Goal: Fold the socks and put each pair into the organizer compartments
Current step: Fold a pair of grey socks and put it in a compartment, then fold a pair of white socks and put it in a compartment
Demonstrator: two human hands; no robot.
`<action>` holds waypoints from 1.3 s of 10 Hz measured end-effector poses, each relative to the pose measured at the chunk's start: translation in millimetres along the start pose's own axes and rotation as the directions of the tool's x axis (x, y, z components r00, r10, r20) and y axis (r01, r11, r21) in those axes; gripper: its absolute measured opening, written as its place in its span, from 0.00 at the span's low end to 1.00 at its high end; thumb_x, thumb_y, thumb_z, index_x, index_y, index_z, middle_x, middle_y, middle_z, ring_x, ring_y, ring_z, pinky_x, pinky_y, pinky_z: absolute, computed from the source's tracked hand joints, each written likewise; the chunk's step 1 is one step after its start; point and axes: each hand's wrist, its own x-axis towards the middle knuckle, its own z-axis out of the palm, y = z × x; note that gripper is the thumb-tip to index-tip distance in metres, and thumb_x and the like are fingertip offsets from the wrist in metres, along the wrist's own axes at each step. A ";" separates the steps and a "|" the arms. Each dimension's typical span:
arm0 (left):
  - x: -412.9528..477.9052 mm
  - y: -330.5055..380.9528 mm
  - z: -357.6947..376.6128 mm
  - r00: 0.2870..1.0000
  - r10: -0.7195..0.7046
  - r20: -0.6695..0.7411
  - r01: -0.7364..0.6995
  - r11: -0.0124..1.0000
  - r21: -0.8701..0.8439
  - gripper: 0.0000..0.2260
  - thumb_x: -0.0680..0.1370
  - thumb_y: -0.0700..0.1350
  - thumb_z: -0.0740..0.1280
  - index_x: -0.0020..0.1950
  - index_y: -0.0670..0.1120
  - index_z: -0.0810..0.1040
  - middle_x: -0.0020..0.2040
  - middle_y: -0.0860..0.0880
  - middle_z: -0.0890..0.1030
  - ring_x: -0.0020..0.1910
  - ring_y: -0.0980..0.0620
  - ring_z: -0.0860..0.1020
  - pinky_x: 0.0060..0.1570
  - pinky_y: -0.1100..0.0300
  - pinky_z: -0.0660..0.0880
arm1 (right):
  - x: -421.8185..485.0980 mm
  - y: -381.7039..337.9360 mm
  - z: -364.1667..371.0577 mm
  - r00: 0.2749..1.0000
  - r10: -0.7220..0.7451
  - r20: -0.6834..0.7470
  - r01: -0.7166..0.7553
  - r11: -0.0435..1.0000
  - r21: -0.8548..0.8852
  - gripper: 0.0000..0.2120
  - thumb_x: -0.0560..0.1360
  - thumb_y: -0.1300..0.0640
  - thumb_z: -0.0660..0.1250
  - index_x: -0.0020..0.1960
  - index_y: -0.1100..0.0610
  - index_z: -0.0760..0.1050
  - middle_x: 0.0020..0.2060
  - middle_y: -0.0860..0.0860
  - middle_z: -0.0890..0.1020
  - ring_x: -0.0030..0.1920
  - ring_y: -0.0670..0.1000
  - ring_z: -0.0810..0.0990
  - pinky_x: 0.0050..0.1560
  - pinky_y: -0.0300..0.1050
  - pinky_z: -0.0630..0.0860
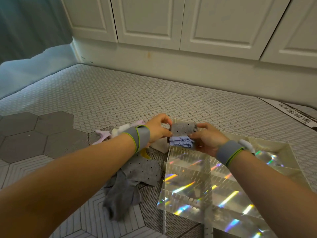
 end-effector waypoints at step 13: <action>-24.4 -52.4 -114.2 0.880 -0.461 -0.117 0.403 0.594 0.696 0.09 0.74 0.46 0.69 0.39 0.44 0.71 0.34 0.50 0.70 0.40 0.48 0.70 0.38 0.59 0.69 | 8.2 21.0 63.6 0.960 -0.264 0.094 0.228 0.540 -0.810 0.13 0.72 0.54 0.67 0.31 0.56 0.71 0.30 0.56 0.78 0.35 0.57 0.77 0.35 0.45 0.74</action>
